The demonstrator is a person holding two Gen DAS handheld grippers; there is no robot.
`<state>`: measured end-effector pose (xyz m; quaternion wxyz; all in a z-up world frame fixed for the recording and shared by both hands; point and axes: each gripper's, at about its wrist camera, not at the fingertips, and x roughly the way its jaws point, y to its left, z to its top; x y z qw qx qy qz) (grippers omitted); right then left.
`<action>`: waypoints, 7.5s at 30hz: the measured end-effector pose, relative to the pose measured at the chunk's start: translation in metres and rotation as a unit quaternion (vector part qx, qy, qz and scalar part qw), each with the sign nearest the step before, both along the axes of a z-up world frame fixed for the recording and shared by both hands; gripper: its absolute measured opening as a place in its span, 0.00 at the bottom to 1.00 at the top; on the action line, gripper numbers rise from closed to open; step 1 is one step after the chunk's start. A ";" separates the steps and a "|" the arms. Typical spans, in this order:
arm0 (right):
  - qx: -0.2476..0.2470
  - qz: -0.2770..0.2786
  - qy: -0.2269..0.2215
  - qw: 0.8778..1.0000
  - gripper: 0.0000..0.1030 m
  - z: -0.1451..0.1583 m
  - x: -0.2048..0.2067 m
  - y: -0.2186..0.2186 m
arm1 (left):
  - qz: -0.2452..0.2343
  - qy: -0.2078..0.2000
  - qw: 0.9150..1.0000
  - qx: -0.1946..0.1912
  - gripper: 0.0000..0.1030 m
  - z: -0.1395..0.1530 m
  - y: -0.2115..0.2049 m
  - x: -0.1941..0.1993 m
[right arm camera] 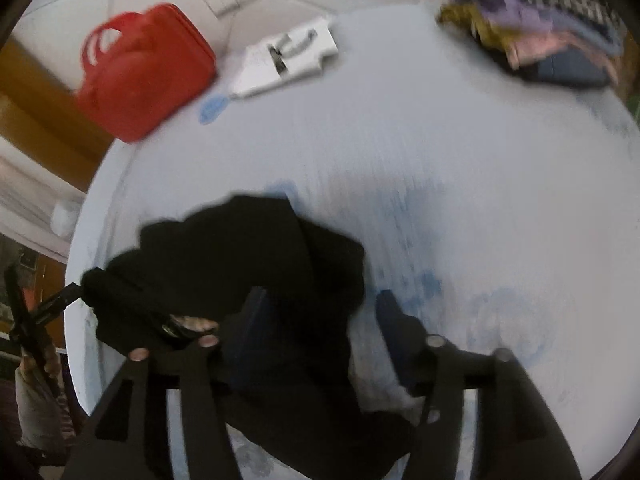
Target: Fold clothes
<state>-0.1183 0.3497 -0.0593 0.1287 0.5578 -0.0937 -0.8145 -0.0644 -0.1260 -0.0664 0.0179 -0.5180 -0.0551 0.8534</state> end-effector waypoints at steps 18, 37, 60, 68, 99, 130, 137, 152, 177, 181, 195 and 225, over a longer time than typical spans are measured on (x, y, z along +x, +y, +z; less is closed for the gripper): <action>-0.014 0.053 -0.023 0.998 0.91 -0.027 -0.079 -0.045 | -0.029 -0.016 0.999 -0.017 0.78 -0.023 0.025 -0.039; 0.073 0.112 0.158 0.978 0.11 0.057 -0.122 -0.091 | 0.026 0.064 0.996 -0.061 0.01 0.046 0.009 -0.118; -0.008 0.067 -0.060 0.996 0.68 -0.058 -0.119 -0.058 | -0.050 -0.071 0.996 -0.034 0.12 -0.046 0.039 -0.061; 0.097 0.137 0.112 0.979 0.04 0.018 -0.109 -0.106 | -0.031 0.033 0.998 -0.044 0.09 0.026 0.035 -0.090; -0.015 -0.001 -0.033 0.999 0.75 -0.030 0.064 0.030 | -0.081 -0.072 0.993 -0.047 0.48 -0.062 0.066 -0.001; -0.006 -0.111 -0.018 0.994 0.61 -0.013 0.137 0.058 | -0.111 -0.004 0.994 -0.018 0.67 0.010 0.027 0.096; 0.005 -0.121 -0.052 0.991 0.61 -0.051 0.076 0.030 | -0.076 -0.033 0.997 -0.004 0.67 -0.013 0.029 0.071; 0.116 -0.174 -0.016 0.978 0.13 -0.035 0.111 0.057 | -0.071 -0.089 0.993 -0.037 0.45 -0.057 0.042 0.075; 0.071 0.067 -0.020 0.995 0.10 -0.047 0.172 -0.030 | -0.102 -0.053 0.992 -0.055 0.19 -0.054 0.043 0.123; 0.076 0.090 -0.005 0.993 0.08 -0.023 0.198 -0.032 | -0.109 -0.044 0.992 -0.039 0.18 -0.036 0.034 0.133; 0.054 0.089 0.027 0.994 0.42 -0.017 0.182 -0.028 | -0.132 -0.031 0.989 -0.061 0.74 -0.035 0.058 0.081; 0.061 0.210 0.006 0.976 0.11 -0.027 0.141 -0.077 | -0.122 -0.024 0.992 -0.032 0.04 -0.024 0.044 0.134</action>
